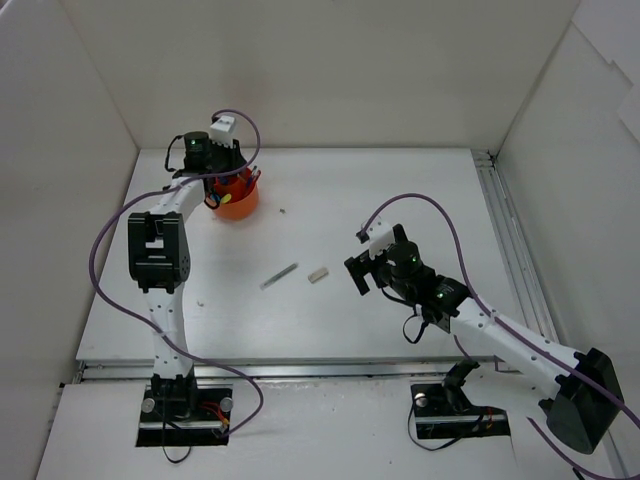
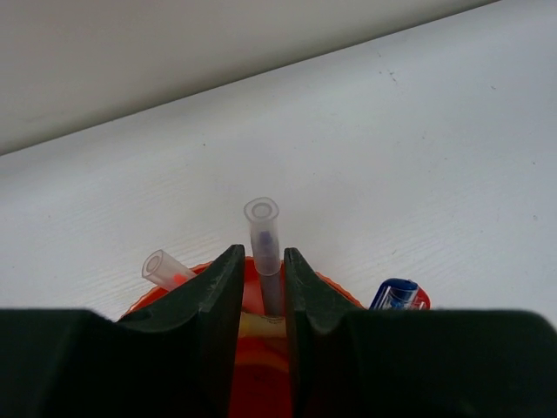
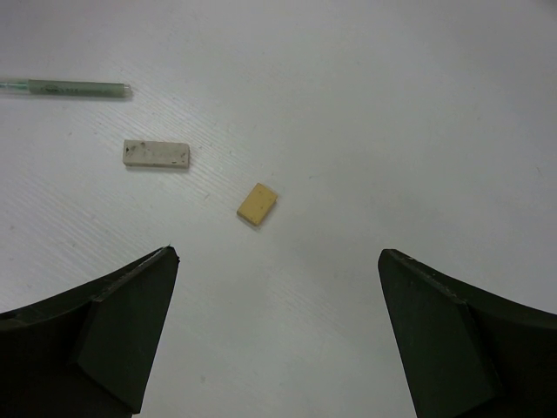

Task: Sort the stationery into containers
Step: Place the pen in the storage box.

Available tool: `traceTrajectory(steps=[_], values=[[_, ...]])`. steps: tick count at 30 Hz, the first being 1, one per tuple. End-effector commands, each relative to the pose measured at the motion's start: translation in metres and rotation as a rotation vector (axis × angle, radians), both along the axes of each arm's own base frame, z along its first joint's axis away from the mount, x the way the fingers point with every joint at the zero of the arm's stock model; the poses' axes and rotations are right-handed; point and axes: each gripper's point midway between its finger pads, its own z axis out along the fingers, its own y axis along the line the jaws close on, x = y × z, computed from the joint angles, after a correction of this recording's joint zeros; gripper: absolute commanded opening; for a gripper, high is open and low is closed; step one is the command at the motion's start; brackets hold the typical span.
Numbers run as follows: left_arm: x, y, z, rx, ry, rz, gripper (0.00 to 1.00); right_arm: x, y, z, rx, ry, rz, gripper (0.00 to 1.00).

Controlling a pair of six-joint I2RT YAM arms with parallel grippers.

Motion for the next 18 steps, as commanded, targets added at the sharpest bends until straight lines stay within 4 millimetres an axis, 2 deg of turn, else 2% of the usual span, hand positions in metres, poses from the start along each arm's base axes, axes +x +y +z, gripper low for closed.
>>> traceTrajectory(steps=[1,7,10,11,13,14,15,16,17,18], values=[[-0.002,0.003,0.083,-0.016,-0.161,0.006,0.21,0.011,0.009,0.031,0.070,-0.088,0.003,0.98],[-0.008,0.003,0.096,-0.020,-0.175,0.004,0.28,0.010,0.011,0.033,0.084,-0.089,0.013,0.98],[-0.013,0.000,0.112,-0.030,-0.197,-0.009,0.37,0.009,0.012,0.036,0.094,-0.093,0.022,0.98],[-0.016,0.000,0.123,-0.031,-0.209,-0.009,0.40,0.008,0.013,0.037,0.098,-0.092,0.026,0.98],[-0.021,-0.005,0.136,-0.031,-0.221,-0.011,0.53,0.007,0.014,0.039,0.106,-0.094,0.034,0.98],[-0.027,-0.009,0.152,-0.033,-0.234,-0.014,0.57,0.007,0.015,0.040,0.113,-0.093,0.034,0.98],[-0.031,-0.008,0.160,-0.033,-0.238,-0.006,0.71,0.006,0.015,0.041,0.119,-0.095,0.035,0.98],[-0.041,-0.012,0.178,-0.036,-0.250,-0.005,0.77,0.006,0.015,0.045,0.130,-0.100,0.035,0.98],[-0.047,-0.012,0.188,-0.040,-0.261,-0.005,0.96,0.004,0.015,0.046,0.138,-0.103,0.038,0.98],[-0.054,-0.016,0.198,-0.044,-0.270,-0.004,1.00,0.003,0.015,0.046,0.141,-0.103,0.041,0.98]])
